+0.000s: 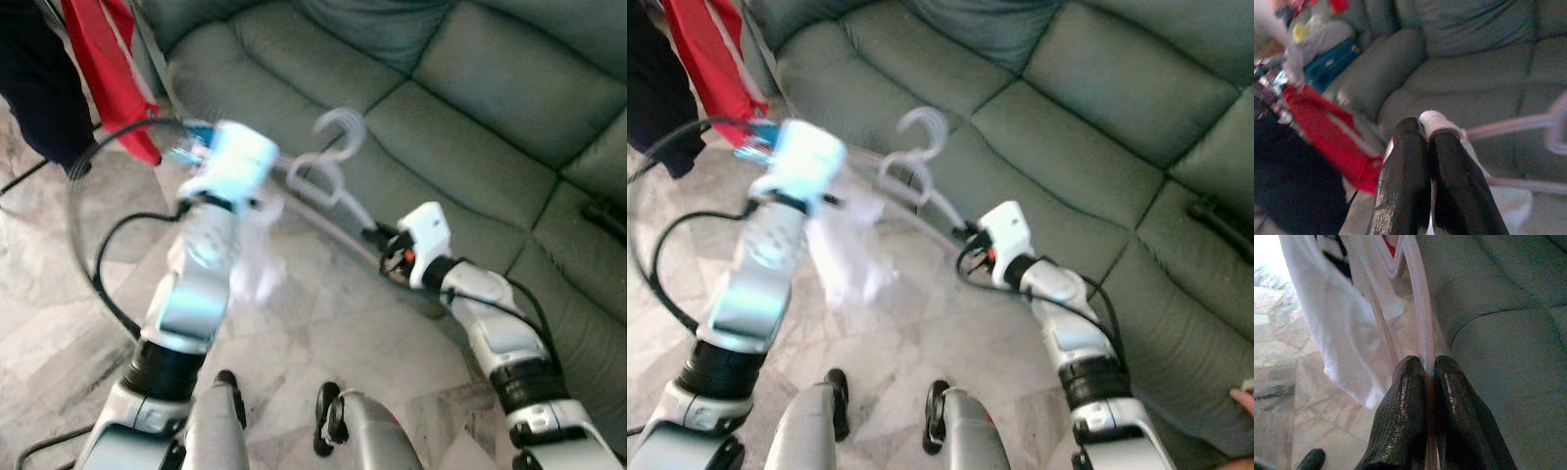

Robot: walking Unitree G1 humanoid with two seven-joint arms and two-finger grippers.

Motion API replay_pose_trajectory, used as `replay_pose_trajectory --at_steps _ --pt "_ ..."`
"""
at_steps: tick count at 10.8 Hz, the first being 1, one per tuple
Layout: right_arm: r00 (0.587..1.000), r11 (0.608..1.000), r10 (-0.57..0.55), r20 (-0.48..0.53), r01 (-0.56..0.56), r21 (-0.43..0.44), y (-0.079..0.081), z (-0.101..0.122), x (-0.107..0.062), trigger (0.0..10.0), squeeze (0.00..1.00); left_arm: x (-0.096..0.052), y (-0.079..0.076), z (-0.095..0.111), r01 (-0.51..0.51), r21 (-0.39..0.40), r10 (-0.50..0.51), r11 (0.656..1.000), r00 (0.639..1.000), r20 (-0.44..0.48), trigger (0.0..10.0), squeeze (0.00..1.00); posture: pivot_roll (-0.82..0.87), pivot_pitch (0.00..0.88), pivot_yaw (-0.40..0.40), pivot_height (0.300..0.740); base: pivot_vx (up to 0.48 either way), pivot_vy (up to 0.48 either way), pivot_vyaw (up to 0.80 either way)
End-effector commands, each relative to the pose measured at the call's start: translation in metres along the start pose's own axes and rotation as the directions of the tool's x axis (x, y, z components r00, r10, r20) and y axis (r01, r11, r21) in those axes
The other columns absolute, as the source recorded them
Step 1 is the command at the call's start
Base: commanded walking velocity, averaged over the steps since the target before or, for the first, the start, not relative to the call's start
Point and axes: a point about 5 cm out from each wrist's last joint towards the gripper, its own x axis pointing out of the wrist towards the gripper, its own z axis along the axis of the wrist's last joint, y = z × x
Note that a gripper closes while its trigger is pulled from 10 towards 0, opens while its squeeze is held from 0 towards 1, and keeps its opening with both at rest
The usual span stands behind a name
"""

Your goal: Hang hanger

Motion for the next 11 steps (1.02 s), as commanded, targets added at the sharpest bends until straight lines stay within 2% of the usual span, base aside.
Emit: replay_pose_trajectory --at_steps 1,2,3,4,5,6,7,8,9,10,11 --pt "1.0 1.0 0.014 0.026 -0.014 -0.004 0.003 0.003 0.003 10.0 0.0 -0.009 -0.016 0.025 0.087 -0.013 -0.084 0.996 0.987 0.136 10.0 0.0 0.04 0.229 -0.08 0.74 0.0 0.0 0.0" --pt "0.993 0.998 0.064 0.097 -0.063 -0.011 0.01 0.012 0.004 10.0 0.0 -0.012 -0.021 0.028 0.134 0.024 -0.136 0.991 0.978 0.157 10.0 0.0 0.03 0.232 -0.08 0.74 0.0 0.0 0.0" --pt "0.975 0.992 0.128 0.181 -0.129 -0.003 0.021 0.02 0.005 10.0 0.0 -0.014 -0.029 0.03 0.247 0.01 -0.245 0.969 0.95 0.195 10.0 0.0 0.03 0.232 -0.08 0.74 0.0 0.0 0.0" --pt "0.942 0.981 0.196 0.271 -0.193 -0.036 0.033 0.031 0.004 10.0 0.0 -0.015 -0.033 0.03 0.295 0.022 -0.292 0.955 0.933 0.209 10.0 0.0 0.03 0.233 -0.078 0.74 0.0 0.0 0.0" --pt "0.925 0.983 0.185 0.331 -0.172 -0.068 0.039 0.04 0.008 10.0 0.0 -0.016 -0.037 0.031 0.322 0.008 -0.317 0.947 0.925 0.212 10.0 0.0 0.02 0.233 -0.077 0.74 0.0 0.0 0.0" --pt "0.935 0.995 0.064 0.348 -0.033 -0.094 0.031 0.044 0.015 10.0 0.0 -0.016 -0.039 0.033 0.348 -0.026 -0.334 0.937 0.918 0.214 10.0 0.0 0.02 0.233 -0.077 0.74 0.0 0.0 0.0" --pt "0.963 0.992 0.01 0.27 0.025 -0.123 0.026 0.035 0.022 10.0 0.0 -0.017 -0.039 0.036 0.358 -0.028 -0.343 0.933 0.911 0.227 10.0 0.0 0.03 0.234 -0.078 0.74 0.0 0.0 0.0" --pt "0.987 0.982 0.05 0.155 -0.02 -0.187 0.032 0.02 0.028 10.0 0.0 -0.019 -0.04 0.039 0.37 -0.056 -0.348 0.927 0.908 0.233 10.0 0.0 0.03 0.234 -0.079 0.74 0.0 0.0 0.0" --pt "0.99 0.975 0.045 0.132 -0.015 -0.22 0.034 0.016 0.032 10.0 0.0 -0.02 -0.042 0.04 0.381 -0.078 -0.355 0.921 0.905 0.234 10.0 0.0 0.03 0.235 -0.08 0.74 0.0 0.0 0.0" --pt "0.991 0.96 -0.057 0.12 0.088 -0.266 0.028 0.017 0.039 10.0 0.0 -0.02 -0.043 0.041 0.381 -0.085 -0.353 0.921 0.906 0.236 10.0 0.0 0.03 0.237 -0.081 0.74 0.0 0.0 0.0" --pt "0.936 0.928 -0.196 0.292 0.273 -0.252 0.019 0.044 0.043 10.0 0.0 -0.02 -0.044 0.04 0.376 -0.099 -0.346 0.921 0.91 0.228 10.0 0.0 0.03 0.237 -0.08 0.74 0.0 0.0 0.0"
